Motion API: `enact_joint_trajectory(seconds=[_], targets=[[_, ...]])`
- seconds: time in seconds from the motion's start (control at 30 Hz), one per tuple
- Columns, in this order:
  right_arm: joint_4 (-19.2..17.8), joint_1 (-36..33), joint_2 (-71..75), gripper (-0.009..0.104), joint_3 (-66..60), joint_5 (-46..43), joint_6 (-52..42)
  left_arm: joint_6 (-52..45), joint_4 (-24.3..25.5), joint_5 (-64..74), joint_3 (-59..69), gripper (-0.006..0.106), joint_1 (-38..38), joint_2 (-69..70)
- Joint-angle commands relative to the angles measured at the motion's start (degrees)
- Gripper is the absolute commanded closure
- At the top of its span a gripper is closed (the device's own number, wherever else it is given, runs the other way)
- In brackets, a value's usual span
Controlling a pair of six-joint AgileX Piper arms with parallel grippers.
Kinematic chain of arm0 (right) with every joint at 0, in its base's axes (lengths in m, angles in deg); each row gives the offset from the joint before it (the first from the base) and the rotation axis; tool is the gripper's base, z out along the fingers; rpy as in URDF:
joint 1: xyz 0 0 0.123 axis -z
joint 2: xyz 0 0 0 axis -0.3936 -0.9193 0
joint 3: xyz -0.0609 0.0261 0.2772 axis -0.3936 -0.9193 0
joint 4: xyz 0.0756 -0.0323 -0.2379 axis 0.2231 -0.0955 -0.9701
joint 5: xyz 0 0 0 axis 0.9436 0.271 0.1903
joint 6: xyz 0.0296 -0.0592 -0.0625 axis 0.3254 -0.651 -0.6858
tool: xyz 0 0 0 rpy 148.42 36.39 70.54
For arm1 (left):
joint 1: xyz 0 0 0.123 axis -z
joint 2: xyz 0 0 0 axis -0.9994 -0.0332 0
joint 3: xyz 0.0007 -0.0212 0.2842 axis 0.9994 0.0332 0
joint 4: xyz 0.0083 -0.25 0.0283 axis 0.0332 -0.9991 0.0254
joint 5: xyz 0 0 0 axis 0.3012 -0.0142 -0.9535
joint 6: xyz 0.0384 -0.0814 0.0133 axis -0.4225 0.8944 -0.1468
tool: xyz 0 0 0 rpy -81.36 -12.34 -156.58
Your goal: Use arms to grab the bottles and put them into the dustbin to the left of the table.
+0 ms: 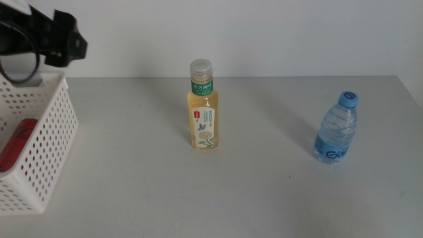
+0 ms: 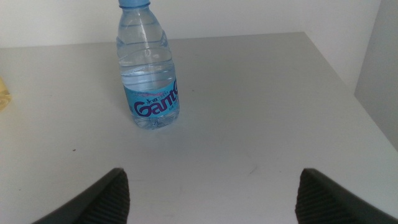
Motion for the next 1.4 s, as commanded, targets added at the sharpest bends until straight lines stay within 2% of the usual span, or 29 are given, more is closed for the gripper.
enact_joint_trajectory(seconds=[0.0,0.2,0.4,0.73,0.87,1.03,1.37], targets=[[-0.7,0.3,1.2,0.001,0.6,-4.4,-0.2,-0.3,1.6,-12.8,4.9,0.013,4.2,5.3],[-0.7,0.3,1.2,0.001,0.6,-4.4,-0.3,2.4,1.0,-34.6,23.0,0.013,9.5,12.6],[-0.7,0.3,1.2,0.001,0.6,-4.4,-0.3,5.4,0.9,-51.9,36.8,0.013,12.2,13.4],[-0.7,0.3,1.2,0.001,0.6,-4.4,-0.3,6.8,-2.2,-70.6,49.3,0.013,12.5,9.9],[-0.7,0.3,1.2,0.001,0.6,-4.5,-0.3,5.5,-7.3,-73.8,50.5,0.013,13.3,7.1],[-0.7,0.3,1.2,0.001,0.6,-4.4,-0.3,0.8,-12.7,-81.1,50.5,0.013,17.7,1.5],[-0.7,0.3,1.2,0.001,0.6,-4.4,-0.3,-0.4,-25.6,-95.7,49.4,0.015,26.4,-11.7]])
